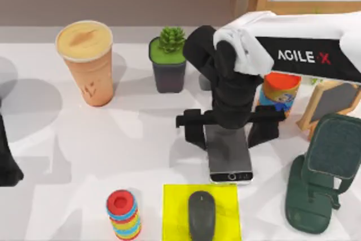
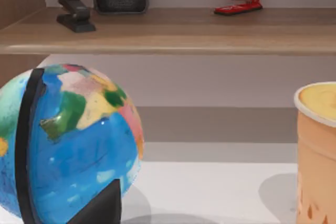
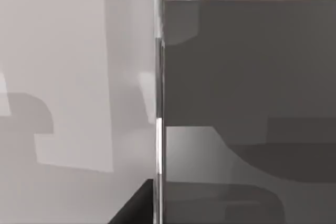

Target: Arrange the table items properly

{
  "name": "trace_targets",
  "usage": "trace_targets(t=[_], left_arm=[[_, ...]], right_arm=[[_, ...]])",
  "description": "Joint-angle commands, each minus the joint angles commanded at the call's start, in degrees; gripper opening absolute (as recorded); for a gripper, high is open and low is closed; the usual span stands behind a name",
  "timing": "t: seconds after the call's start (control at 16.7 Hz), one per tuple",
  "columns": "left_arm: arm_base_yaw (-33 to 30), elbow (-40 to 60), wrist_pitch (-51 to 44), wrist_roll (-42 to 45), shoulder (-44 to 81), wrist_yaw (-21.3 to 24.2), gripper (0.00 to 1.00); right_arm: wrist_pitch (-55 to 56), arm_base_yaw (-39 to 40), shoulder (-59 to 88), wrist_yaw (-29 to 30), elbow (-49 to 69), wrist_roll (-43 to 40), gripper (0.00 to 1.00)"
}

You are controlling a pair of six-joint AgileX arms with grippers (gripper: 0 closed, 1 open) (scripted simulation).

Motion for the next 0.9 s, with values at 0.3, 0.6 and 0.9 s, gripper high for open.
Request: trace_targets(t=[0.3, 0.6, 0.9], left_arm=[[0.00, 0.00, 0.00, 0.00, 0.00, 0.00, 1.00], [0.00, 0.00, 0.00, 0.00, 0.00, 0.00, 1.00], [0.00, 0.00, 0.00, 0.00, 0.00, 0.00, 1.00]], right_arm=[[0.00, 0.00, 0.00, 0.00, 0.00, 0.00, 0.00], [0.00, 0.00, 0.00, 0.00, 0.00, 0.00, 0.00], [-2.31, -0.03, -1.51, 0.26, 1.24, -0.11, 0.00]])
